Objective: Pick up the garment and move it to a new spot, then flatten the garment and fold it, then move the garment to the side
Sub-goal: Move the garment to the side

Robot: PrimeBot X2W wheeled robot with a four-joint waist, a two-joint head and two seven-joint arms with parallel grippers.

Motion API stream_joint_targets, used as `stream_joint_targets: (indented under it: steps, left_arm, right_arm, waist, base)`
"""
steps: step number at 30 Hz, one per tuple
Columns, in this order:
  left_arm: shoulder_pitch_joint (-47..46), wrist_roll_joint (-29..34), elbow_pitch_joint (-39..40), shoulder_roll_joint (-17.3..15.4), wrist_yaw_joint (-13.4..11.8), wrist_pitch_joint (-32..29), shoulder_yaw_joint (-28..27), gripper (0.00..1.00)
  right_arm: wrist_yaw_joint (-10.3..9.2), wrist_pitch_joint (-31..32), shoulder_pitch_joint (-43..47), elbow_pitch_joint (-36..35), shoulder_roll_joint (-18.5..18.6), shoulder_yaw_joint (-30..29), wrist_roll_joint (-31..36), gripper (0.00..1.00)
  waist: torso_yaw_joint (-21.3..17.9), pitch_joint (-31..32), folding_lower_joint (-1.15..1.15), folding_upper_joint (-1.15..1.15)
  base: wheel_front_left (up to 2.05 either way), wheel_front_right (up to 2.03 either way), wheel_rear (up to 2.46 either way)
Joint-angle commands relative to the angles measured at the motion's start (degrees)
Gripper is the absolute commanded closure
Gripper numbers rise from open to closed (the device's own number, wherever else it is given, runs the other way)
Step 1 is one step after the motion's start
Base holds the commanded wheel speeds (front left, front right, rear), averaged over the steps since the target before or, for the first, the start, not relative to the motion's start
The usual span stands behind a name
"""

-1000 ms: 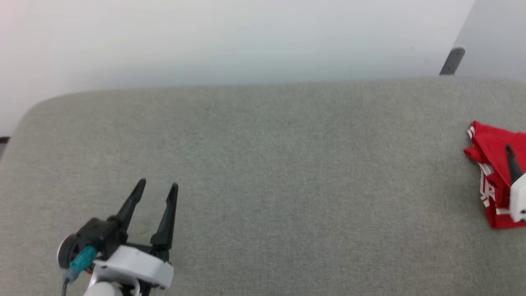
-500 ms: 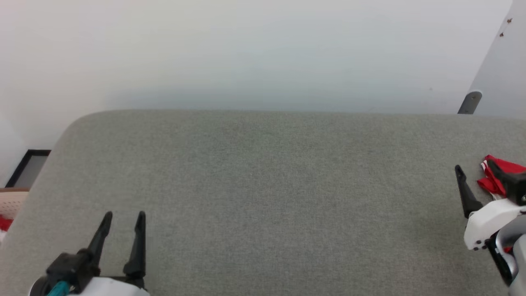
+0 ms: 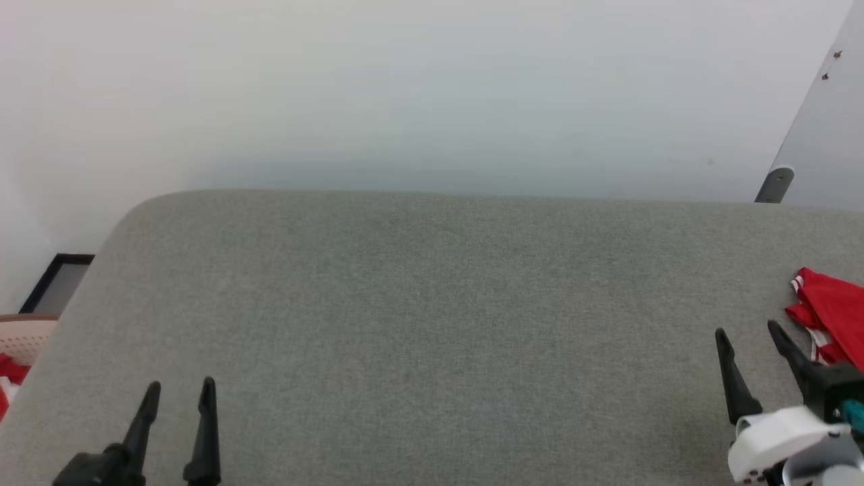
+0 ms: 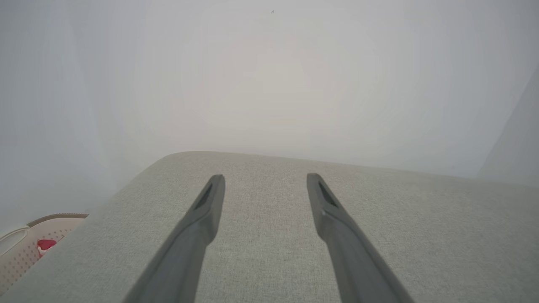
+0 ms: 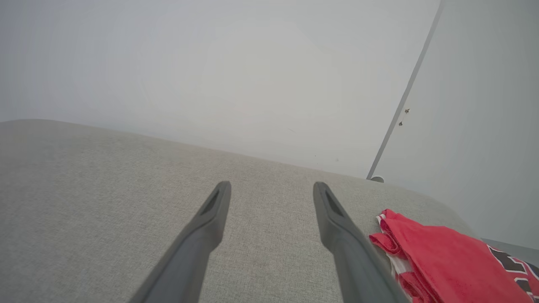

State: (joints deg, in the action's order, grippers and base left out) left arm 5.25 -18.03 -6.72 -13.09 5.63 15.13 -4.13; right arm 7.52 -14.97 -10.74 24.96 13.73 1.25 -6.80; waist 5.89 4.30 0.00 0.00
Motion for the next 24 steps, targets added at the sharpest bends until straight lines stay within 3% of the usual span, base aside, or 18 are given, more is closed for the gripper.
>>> stream_joint_targets:
  steps: [1, 15, 24]
  left_arm:
    - [1.0, 0.5, 0.0, 0.3, 0.5, 0.0, -0.3, 0.0]
    - [3.4, 0.3, -0.9, 0.7, 1.7, 0.0, -1.1, 0.0]
    - [3.7, 0.0, -1.8, 0.5, 1.8, 0.0, -0.9, 0.0]
  right_arm:
    - [-0.07, -0.2, 2.0, -1.3, -0.9, -0.9, 0.1, 0.0]
    - [-0.07, -0.3, 13.0, -9.0, -7.2, -5.6, 1.8, 0.0]
    - [-0.07, -0.3, 18.0, -13.2, -9.9, -5.6, 3.1, 0.0]
  waist:
    - [0.0, 0.1, 0.0, 0.0]
    - [0.5, 0.7, 0.0, 0.0]
    - [0.4, 1.0, 0.0, 0.0]
  base:
    - [0.0, 0.0, 0.0]
    - [0.0, 0.0, 0.0]
    - [0.0, 0.0, 0.0]
